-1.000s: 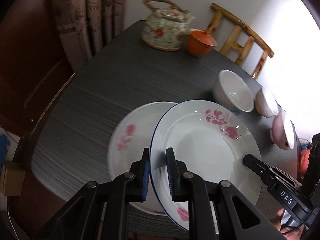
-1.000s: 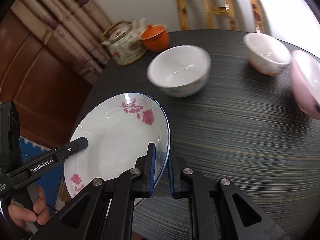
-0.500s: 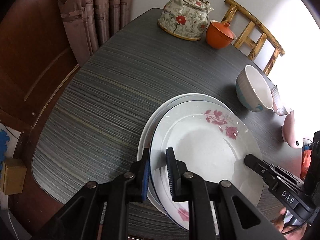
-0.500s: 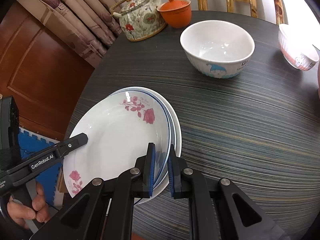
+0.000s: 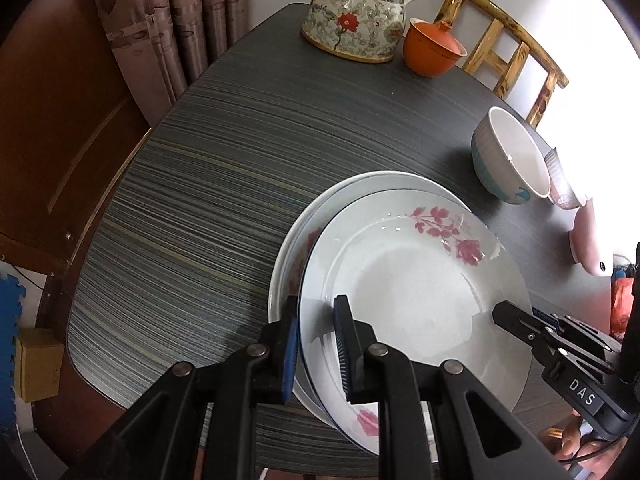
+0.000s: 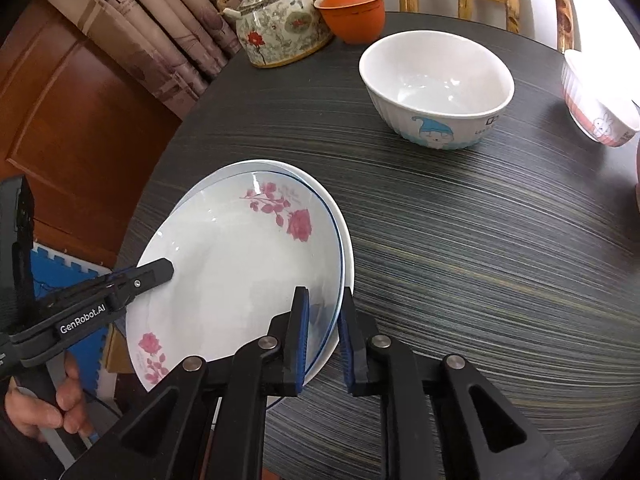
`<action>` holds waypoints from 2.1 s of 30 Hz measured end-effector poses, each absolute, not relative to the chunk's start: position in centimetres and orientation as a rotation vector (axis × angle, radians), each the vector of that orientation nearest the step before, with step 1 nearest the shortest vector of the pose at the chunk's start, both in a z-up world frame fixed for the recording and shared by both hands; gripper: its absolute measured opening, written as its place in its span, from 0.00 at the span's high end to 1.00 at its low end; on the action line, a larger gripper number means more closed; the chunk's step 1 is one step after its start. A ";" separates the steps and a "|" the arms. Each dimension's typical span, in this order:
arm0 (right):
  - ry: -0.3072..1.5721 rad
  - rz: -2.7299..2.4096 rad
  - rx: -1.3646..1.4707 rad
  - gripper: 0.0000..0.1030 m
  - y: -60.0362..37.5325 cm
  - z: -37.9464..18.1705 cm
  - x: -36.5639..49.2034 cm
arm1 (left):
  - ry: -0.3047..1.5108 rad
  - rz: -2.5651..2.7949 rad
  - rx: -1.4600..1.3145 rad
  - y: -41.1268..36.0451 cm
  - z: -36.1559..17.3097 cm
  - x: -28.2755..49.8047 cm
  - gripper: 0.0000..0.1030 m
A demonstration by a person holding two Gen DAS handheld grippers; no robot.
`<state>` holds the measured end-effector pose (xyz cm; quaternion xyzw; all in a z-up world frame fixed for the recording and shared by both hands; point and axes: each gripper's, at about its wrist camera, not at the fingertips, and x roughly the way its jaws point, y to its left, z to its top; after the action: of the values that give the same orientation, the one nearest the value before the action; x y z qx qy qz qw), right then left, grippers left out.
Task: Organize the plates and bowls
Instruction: 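Lower the second rose plate onto the plate stack with both tools, then open both, then move both open tools toward the rim of the large pink-rimmed bowl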
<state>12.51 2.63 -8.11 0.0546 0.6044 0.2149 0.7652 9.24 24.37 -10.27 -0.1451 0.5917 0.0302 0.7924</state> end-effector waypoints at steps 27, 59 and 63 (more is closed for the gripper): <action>1.347 0.508 0.074 0.73 2.8 -7.8 10.8 | 1.284 0.158 -0.129 22.6 -9.3 9.5 0.83; 1.333 0.306 0.163 0.71 -14.5 -6.3 8.0 | 1.215 -0.086 -0.151 5.2 -4.9 12.1 0.59; 1.311 0.204 0.203 0.71 -21.1 -5.6 8.1 | 1.218 -0.131 -0.147 1.2 -4.4 13.7 0.59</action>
<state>8.07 -21.08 -5.64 0.0938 0.6073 0.0945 0.7832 13.74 1.17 -4.38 -0.0688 0.5711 -0.0615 0.8157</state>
